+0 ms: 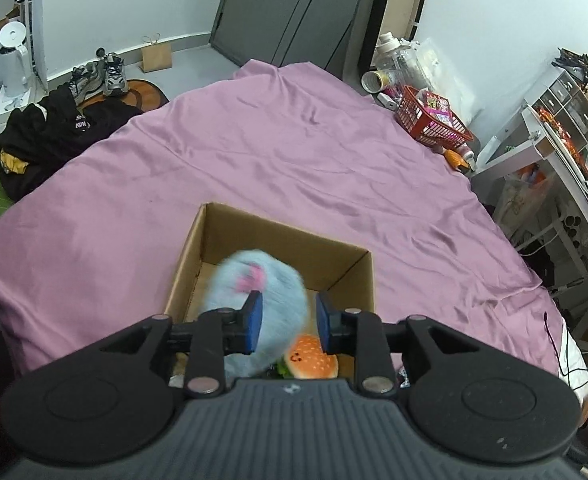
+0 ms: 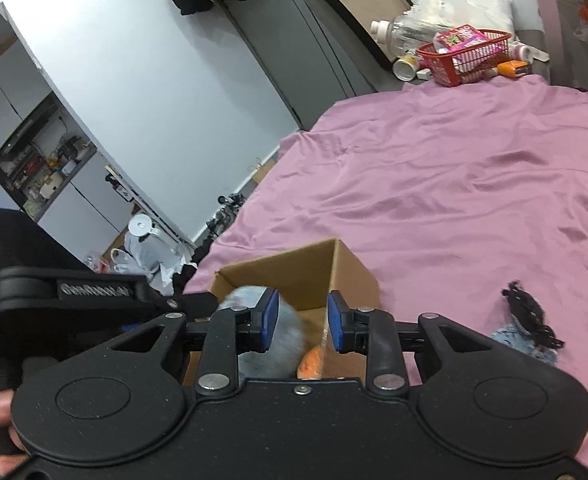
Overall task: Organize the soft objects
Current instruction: 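Lower the plush into the box and open both tools, then move both tools back to the blue patterned cloth and black plush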
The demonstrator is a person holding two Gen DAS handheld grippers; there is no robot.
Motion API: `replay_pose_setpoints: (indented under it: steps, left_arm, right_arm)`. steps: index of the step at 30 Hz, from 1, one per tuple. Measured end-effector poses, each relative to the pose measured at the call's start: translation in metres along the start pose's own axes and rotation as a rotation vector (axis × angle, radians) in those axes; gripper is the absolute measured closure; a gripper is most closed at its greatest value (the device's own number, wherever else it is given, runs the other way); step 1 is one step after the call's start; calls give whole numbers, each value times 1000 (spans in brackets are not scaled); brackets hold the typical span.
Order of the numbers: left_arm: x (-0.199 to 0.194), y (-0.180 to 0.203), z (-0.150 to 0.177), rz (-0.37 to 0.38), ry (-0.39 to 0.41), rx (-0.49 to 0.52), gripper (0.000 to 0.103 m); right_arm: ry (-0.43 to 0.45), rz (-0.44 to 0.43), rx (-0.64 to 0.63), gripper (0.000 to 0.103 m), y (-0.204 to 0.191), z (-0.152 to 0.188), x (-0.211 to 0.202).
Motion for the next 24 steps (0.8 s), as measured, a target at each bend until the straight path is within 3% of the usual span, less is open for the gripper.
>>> replay_pose_setpoints:
  steps: [6,9,12,18,24]
  left_arm:
    - [-12,9,-1,-18,13,20,61]
    - [-18,17,-1,-22,27,35,53]
    - [-21,26,3,-27,23,49,46]
    - [-22,41,15,-8,16,56,41]
    - [-15,61,29,2,-13,82,40]
  right_arm:
    - [-13,10,13,74,8,-3,-15]
    - [-1,20,12,65,14,-6,-24]
    - [-2,36,13,62,23,-6,-32]
    - [2,75,4,53,37,-7,-49]
    - [4,110,21,51,54,-9,-64]
Point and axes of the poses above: each gripper's, at about its wrist camera, not at the fingertips, and x roughly the way its jaws point, y to its right, z to its underside, the point moved 10 cm from there along x, roughly the way its jaws point, and after that the axes turned 3 degrees about z, right-handed, at the moved point
